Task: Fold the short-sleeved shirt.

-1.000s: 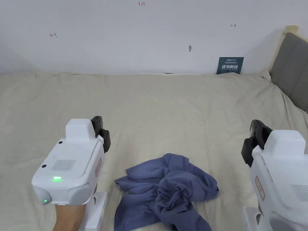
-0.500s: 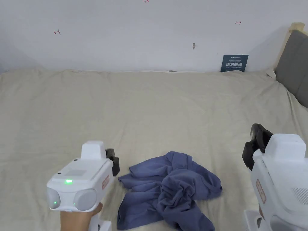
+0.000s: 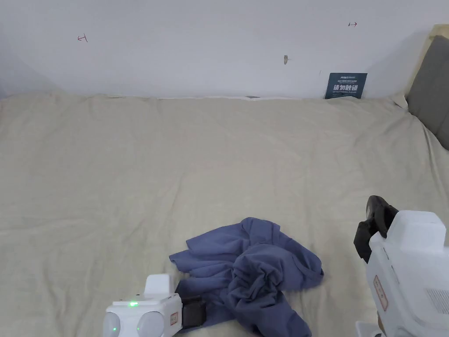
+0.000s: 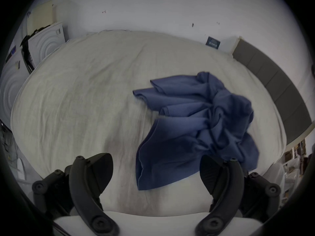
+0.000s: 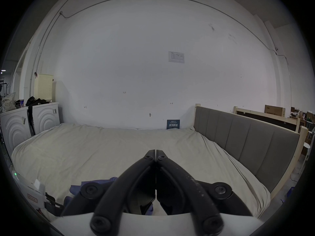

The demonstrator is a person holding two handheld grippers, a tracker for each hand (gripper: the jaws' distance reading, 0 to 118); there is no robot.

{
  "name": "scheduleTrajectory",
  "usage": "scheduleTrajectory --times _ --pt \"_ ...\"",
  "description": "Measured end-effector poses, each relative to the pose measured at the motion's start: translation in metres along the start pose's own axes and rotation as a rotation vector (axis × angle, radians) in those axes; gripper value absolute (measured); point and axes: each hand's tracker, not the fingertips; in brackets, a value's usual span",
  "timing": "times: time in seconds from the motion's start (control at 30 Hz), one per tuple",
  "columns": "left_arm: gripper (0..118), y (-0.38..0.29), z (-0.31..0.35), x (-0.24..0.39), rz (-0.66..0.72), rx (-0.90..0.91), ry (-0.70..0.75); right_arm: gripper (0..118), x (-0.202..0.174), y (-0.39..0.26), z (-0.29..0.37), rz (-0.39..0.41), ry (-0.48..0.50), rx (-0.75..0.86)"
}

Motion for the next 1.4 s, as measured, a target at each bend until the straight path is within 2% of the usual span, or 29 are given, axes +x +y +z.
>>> scheduleTrajectory --times 0.03,0.07,0.1,0.13,0.17,0.23,0.27,0.3,0.37,0.4,0.5,0.53,0.57,0.7,0.77,0.9,0.93,0.97,1.0,1.07,1.13,1.2,1.23,1.3,1.4 --pt "100 0.001 -0.008 0.003 -0.019 -0.011 0.009 2 0.001 -0.001 -0.001 0.0 -0.003 -0.005" --pt "87 -0.001 -0.013 0.005 -0.037 -0.023 0.018 2 0.002 -0.002 -0.002 -0.003 -0.003 -0.009" --pt "72 -0.003 -0.018 0.008 -0.041 -0.029 0.018 2 0.002 -0.003 -0.003 -0.005 -0.004 -0.014" --pt "48 -0.004 -0.025 0.01 -0.051 -0.039 0.016 2 0.003 -0.004 -0.004 -0.006 -0.006 -0.018" --pt "39 -0.007 -0.031 0.012 -0.054 -0.046 0.013 2 0.004 -0.005 -0.005 -0.005 -0.008 -0.021" --pt "34 -0.015 -0.034 0.016 -0.069 -0.017 0.035 2 0.005 -0.007 -0.007 0.0 -0.009 -0.031" --pt "21 -0.015 -0.03 0.018 -0.072 -0.008 0.032 2 0.006 -0.009 -0.008 0.004 -0.01 -0.037" --pt "3 -0.013 -0.028 0.017 -0.08 0.005 0.028 2 0.007 -0.01 -0.01 0.008 -0.01 -0.043" --pt "3 -0.013 -0.023 0.015 -0.07 0.005 -0.015 3 0.008 -0.014 -0.018 0.016 -0.009 -0.068" --pt "3 -0.011 -0.021 0.014 -0.063 0.003 -0.018 8 0.008 -0.017 -0.024 0.017 -0.007 -0.092" --pt "3 -0.006 -0.004 0.005 0.001 0.065 -0.077 46 0.011 -0.03 -0.052 0.0 0.021 -0.215" --pt "3 -0.004 0.003 0.002 0.011 0.088 -0.107 71 0.011 -0.037 -0.066 -0.003 0.035 -0.278" --pt "3 -0.002 0.009 0.0 0.015 0.108 -0.125 88 0.011 -0.044 -0.08 -0.005 0.04 -0.339" --pt "3 0.006 0.025 -0.004 0.007 0.142 -0.167 111 0.01 -0.077 -0.137 -0.052 0.072 -0.582" --pt "3 0.007 0.029 -0.002 -0.031 0.17 -0.218 111 0.009 -0.097 -0.164 -0.053 0.088 -0.645" --pt "3 0.008 0.027 0.003 -0.078 0.168 -0.189 109 0.0 -0.133 -0.204 0.022 0.103 -0.797" --pt "3 0.007 0.026 0.004 -0.08 0.169 -0.188 106 -0.003 -0.141 -0.21 0.026 0.115 -0.82" --pt "3 0.008 0.026 0.003 -0.076 0.165 -0.19 97 -0.007 -0.148 -0.216 0.036 0.121 -0.844" --pt "3 0.008 0.024 0.002 -0.07 0.16 -0.194 83 -0.01 -0.153 -0.219 0.047 0.125 -0.865" --pt "3 0.008 0.023 0.0 -0.055 0.158 -0.199 50 -0.015 -0.167 -0.228 0.056 0.136 -0.9" --pt "3 0.009 0.023 0.0 -0.05 0.155 -0.199 32 -0.016 -0.173 -0.227 0.042 0.157 -0.897" --pt "3 0.009 0.024 -0.002 -0.047 0.155 -0.198 6 -0.019 -0.164 -0.216 0.059 0.141 -0.869" --pt "3 0.009 0.025 -0.003 -0.041 0.158 -0.201 6 -0.02 -0.16 -0.213 0.086 0.133 -0.861" --pt "3 0.009 0.027 -0.005 -0.026 0.164 -0.208 6 -0.015 -0.149 -0.206 0.066 0.159 -0.824" --pt "3 0.013 0.033 -0.011 0.036 0.178 -0.235 6 -0.003 -0.121 -0.197 0.053 0.14 -0.717"
